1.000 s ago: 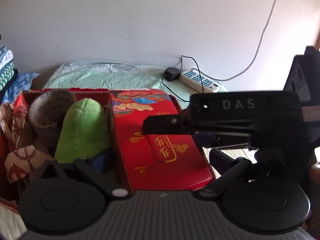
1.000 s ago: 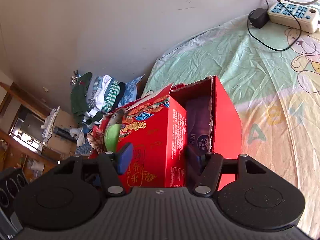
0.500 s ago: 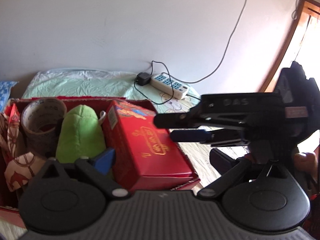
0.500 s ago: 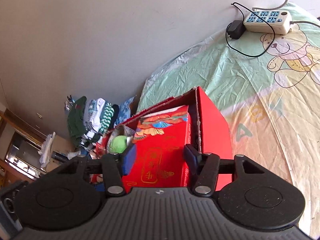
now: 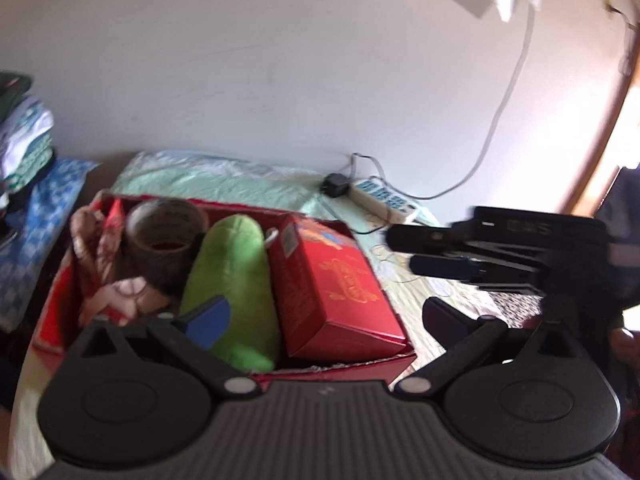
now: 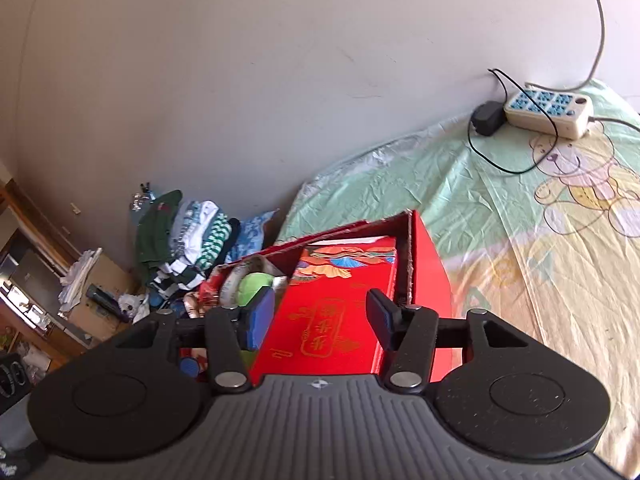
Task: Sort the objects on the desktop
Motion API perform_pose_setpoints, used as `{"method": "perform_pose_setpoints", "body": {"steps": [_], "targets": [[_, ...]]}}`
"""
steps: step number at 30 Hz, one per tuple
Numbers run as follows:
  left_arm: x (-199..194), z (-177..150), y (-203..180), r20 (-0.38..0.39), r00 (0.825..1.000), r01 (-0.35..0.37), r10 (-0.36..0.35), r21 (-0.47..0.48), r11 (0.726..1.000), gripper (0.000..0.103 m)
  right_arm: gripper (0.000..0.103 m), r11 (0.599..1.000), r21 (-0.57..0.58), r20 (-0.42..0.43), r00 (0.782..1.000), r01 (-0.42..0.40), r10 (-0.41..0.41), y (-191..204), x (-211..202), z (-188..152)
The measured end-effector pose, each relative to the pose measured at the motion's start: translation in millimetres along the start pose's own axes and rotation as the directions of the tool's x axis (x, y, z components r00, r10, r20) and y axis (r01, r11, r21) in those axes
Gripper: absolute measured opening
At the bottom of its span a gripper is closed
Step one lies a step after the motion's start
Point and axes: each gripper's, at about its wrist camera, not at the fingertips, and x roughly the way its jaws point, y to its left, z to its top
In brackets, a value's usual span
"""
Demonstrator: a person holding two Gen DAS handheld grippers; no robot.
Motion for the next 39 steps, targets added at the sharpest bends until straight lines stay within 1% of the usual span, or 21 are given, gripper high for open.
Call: {"method": "perform_pose_setpoints", "body": {"steps": [1,2,3,5,6,8,11,13,15,17,19,20,22,23,24,26,29,32,35,37,39], "targets": [[0,1,-2,-0.018,0.999,-0.051,0.051,-0.018,0.999,0.102,0.056,1.000,-0.007,0.003,1.000,-0.009,0.009,1,-5,0],[1,2,-5,-0.033,0.993,-0.110,0.110,-0.015,0.994,0.102,0.058,1.000,-0.016,0.007,1.000,-0.010,0.010,2,-12,-1],[1,2,-9,-0.046,0.984,-0.171,0.170,-0.010,0.985,0.102,0.062,1.000,-0.030,0.008,1.000,0.000,0.001,4,-17,-3],[1,1,-19,-0.053,0.952,-0.300,0.300,0.009,0.954,0.102,0.063,0.997,-0.068,-0.003,1.000,0.027,-0.028,7,-25,-7],[0,-1,-24,-0.056,0.939,-0.339,0.339,0.015,0.941,0.102,0.063,0.995,-0.092,-0.016,0.999,0.044,-0.046,9,-28,-9],[-5,-7,-31,-0.064,0.923,-0.381,0.381,0.008,0.925,0.102,0.063,0.986,-0.140,-0.034,0.995,0.087,-0.092,10,-33,-15],[-6,-15,-36,-0.082,0.904,-0.423,0.420,-0.023,0.906,0.102,0.069,0.977,-0.167,-0.060,0.988,0.130,-0.142,6,-34,-25],[-4,-20,-38,-0.097,0.888,-0.456,0.450,-0.048,0.889,0.102,0.070,0.977,-0.160,-0.090,0.984,0.141,-0.157,-1,-33,-31],[-6,-26,-37,-0.107,0.876,-0.478,0.469,-0.077,0.875,0.102,0.071,0.980,-0.153,-0.117,0.982,0.130,-0.149,-7,-33,-37],[-9,-33,-38,-0.101,0.860,-0.509,0.501,-0.095,0.855,0.102,0.074,0.979,-0.160,-0.134,0.980,0.127,-0.149,-8,-32,-44],[-14,-38,-40,-0.084,0.828,-0.561,0.555,-0.086,0.824,0.102,0.075,0.975,-0.175,-0.153,0.975,0.136,-0.164,-5,-29,-51],[-15,-39,-42,-0.072,0.807,-0.591,0.587,-0.071,0.804,0.102,0.076,0.973,-0.183,-0.165,0.971,0.142,-0.173,-3,-27,-54],[-18,-37,-47,-0.047,0.776,-0.631,0.629,-0.043,0.775,0.102,0.076,0.967,-0.207,-0.187,0.965,0.147,-0.187,3,-24,-59],[-20,-36,-48,-0.036,0.764,-0.645,0.644,-0.030,0.763,0.102,0.076,0.963,-0.223,-0.185,0.964,0.149,-0.192,7,-23,-61],[-20,-34,-48,-0.036,0.767,-0.642,0.641,-0.022,0.767,0.102,0.079,0.960,-0.235,-0.177,0.964,0.155,-0.199,11,-23,-62],[-21,-30,-46,-0.045,0.779,-0.626,0.625,-0.010,0.780,0.102,0.084,0.951,-0.256,-0.163,0.962,0.172,-0.217,20,-23,-63],[-21,-22,-41,-0.058,0.795,-0.604,0.603,0.006,0.797,0.102,0.084,0.943,-0.272,-0.141,0.962,0.191,-0.236,32,-22,-63],[-22,-15,-33,-0.067,0.800,-0.595,0.596,0.032,0.803,0.102,0.086,0.944,-0.250,-0.117,0.962,0.214,-0.249,42,-18,-62],[-24,-7,-18,-0.091,0.813,-0.574,0.575,0.037,0.818,0.102,0.088,0.949,-0.212,-0.111,0.958,0.235,-0.263,53,-13,-62],[-25,-4,-6,-0.098,0.820,-0.563,0.564,0.042,0.826,0.102,0.090,0.943,-0.206,-0.097,0.953,0.262,-0.286,62,-10,-63],[-29,-1,7,-0.099,0.838,-0.534,0.536,0.044,0.844,0.102,0.091,0.936,-0.196,-0.086,0.946,0.292,-0.313,73,-6,-66]]}}
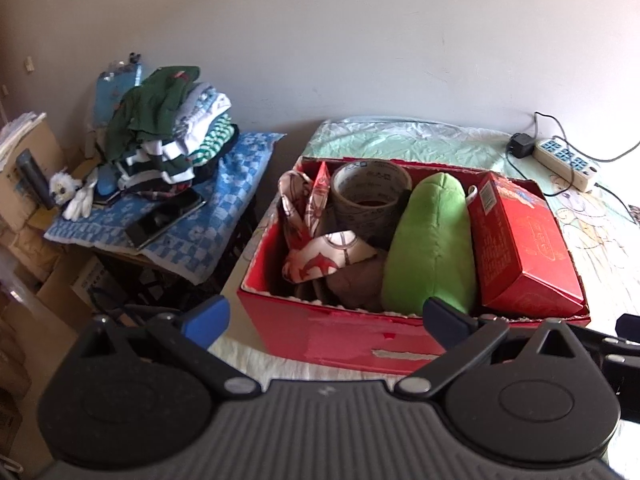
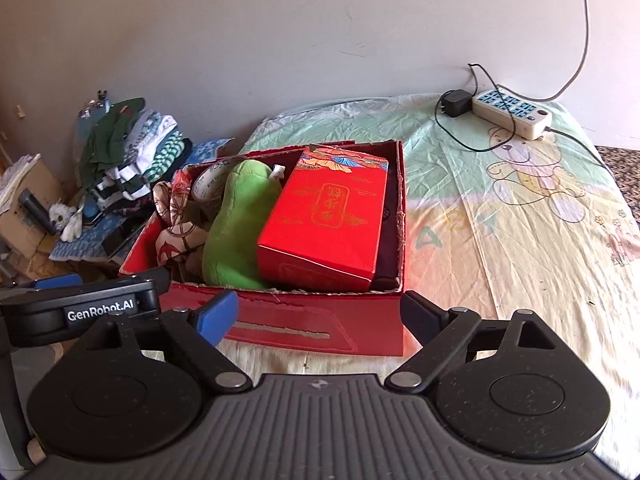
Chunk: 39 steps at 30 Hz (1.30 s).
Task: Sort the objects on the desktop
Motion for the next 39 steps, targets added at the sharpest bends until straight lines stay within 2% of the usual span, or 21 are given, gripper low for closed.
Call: {"method": "perform_pose_setpoints", "body": {"steps": [3,9,11,14,17,20,28,32,39], "targets": [[4,3,16,0.003,1.000,0.028,-0.028,0.001,1.000,0.102,0.092,1.000,0.027,0.010,1.000,-0.003,0.002,15,0,-1],[12,3,38,0.054,0.999,-0.008,0.006,0.036,0.999,0.102,0.092,0.997,0.039,0.018,0.998,0.062,-0.063,44,8,-5],[16,3,40,0.038,0.999,-0.007,0.005,0.063,0.998,0.102,0.092,0.995,0.054,0.008,0.996,0.086,-0.087,49,11,-7],[22,6,48,-0.010,0.997,0.083,-0.082,0.072,0.994,0.102,0.092,0.989,0.080,0.010,0.992,0.128,-0.129,54,13,-8],[33,10,56,-0.078,0.985,0.155,-0.152,0.040,0.987,0.102,0.092,0.983,0.107,0.007,0.988,0.150,-0.152,55,15,-8],[40,14,61,-0.129,0.973,0.192,-0.191,-0.005,0.981,0.102,0.092,0.979,0.115,0.001,0.985,0.169,-0.170,59,17,-6],[40,20,48,-0.096,0.988,0.126,-0.119,0.070,0.990,0.102,0.092,0.975,0.088,0.023,0.979,0.202,-0.204,68,15,2],[42,30,47,-0.084,0.990,0.122,-0.115,0.083,0.989,0.102,0.092,0.976,0.071,0.009,0.978,0.208,-0.209,69,18,7],[37,41,40,-0.033,0.994,0.106,-0.104,0.095,0.990,0.102,0.092,0.973,0.088,0.037,0.975,0.214,-0.217,65,14,20]]}}
